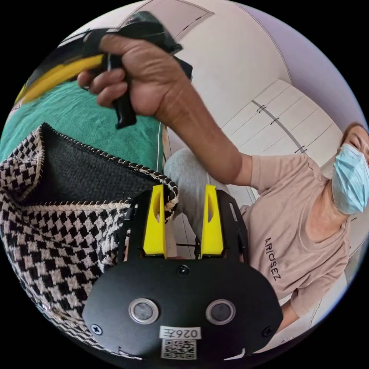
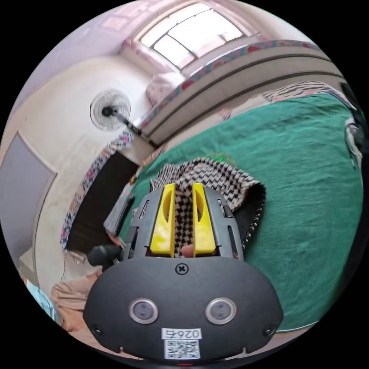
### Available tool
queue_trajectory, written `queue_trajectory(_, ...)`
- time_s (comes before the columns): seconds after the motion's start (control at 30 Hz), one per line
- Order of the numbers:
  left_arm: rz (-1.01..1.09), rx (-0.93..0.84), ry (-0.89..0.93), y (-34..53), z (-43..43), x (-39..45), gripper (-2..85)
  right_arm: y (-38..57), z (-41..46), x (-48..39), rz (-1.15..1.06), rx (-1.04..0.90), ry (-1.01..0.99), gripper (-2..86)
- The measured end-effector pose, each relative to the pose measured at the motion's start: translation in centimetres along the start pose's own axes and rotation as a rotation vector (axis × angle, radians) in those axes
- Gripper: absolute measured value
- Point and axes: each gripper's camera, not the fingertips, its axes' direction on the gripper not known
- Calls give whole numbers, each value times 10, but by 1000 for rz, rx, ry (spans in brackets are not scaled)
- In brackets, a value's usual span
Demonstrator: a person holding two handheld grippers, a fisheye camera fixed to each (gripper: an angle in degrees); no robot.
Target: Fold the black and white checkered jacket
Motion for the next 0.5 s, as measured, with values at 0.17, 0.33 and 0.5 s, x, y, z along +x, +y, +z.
queue_trajectory(0.17, -88, 190, 82, 33, -38, -22, 143, 4, 92, -22, -100, -322, 51, 77)
queue_trajectory(0.33, -345, 589, 369, 93, -58, -87, 163, 27, 186, -38, -199, -580, 218, 97)
queue_trajectory(0.5, -362, 707, 525, 140, -37, -115, 186, 48, 245, -61, -402, -701, 375, 25)
